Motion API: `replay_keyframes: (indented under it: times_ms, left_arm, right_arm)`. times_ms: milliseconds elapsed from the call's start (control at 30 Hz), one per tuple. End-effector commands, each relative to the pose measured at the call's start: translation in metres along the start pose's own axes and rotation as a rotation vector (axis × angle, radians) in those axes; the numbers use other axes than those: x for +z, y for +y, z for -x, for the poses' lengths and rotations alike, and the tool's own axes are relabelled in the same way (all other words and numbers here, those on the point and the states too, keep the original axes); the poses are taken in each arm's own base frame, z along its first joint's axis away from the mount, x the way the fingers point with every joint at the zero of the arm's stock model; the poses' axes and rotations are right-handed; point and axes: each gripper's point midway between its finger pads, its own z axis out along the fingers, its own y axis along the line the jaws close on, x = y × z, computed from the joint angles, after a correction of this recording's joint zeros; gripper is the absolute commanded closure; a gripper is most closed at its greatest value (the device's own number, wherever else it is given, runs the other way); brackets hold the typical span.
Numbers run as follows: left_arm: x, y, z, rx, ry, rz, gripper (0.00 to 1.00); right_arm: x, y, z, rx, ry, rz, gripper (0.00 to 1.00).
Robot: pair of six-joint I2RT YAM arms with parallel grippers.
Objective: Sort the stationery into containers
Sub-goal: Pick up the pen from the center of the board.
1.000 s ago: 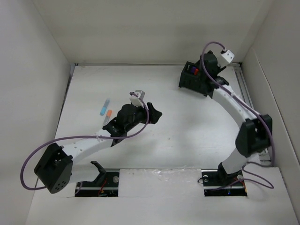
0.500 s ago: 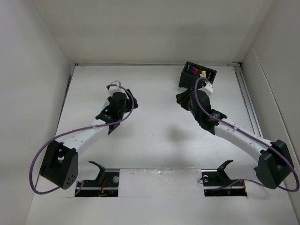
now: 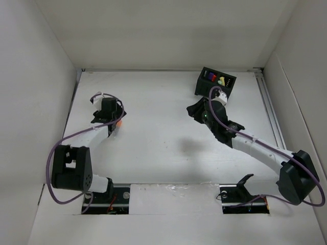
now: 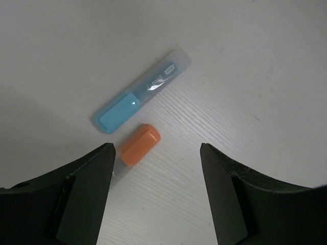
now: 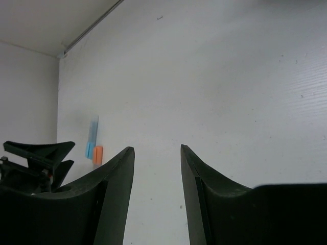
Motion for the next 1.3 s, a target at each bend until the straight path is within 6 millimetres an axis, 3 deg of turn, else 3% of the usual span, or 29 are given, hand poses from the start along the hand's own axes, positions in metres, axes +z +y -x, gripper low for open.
replay_keyframes:
  times_ms: [0, 100, 167, 200, 567, 833, 1033, 1267]
  left_arm:
    - [0.007, -0.011, 0.015, -0.023, -0.02, 0.012, 0.36]
    - [0.018, -0.004, 0.01, 0.0, 0.006, 0.076, 0.36]
    - [0.023, -0.003, 0.019, 0.009, -0.012, 0.125, 0.36]
    - [0.027, 0.007, 0.016, 0.03, -0.003, 0.182, 0.36]
    - [0.051, 0.036, 0.001, 0.121, 0.045, 0.354, 0.35]
    - [0.06, 0.04, -0.009, 0.17, 0.102, 0.386, 0.37]
    - [0.064, 0.04, -0.022, 0.171, 0.157, 0.387, 0.54]
    - [0.063, 0.035, -0.027, 0.16, 0.181, 0.352, 0.56]
  right_arm:
    - [0.0, 0.021, 0.001, 0.014, 0.007, 0.078, 0.53]
    - [0.0, 0.02, 0.001, 0.005, 0.006, 0.078, 0.53]
    - [0.003, 0.018, -0.002, 0.001, 0.012, 0.07, 0.53]
    - [0.002, 0.019, -0.004, 0.001, 0.023, 0.078, 0.53]
    - [-0.001, 0.029, -0.015, -0.01, 0.05, 0.103, 0.53]
    - [-0.003, 0.032, -0.019, -0.025, 0.055, 0.11, 0.53]
    - [-0.007, 0.036, -0.012, -0.018, 0.035, 0.118, 0.51]
    - [-0.008, 0.036, -0.009, -0.024, 0.022, 0.12, 0.51]
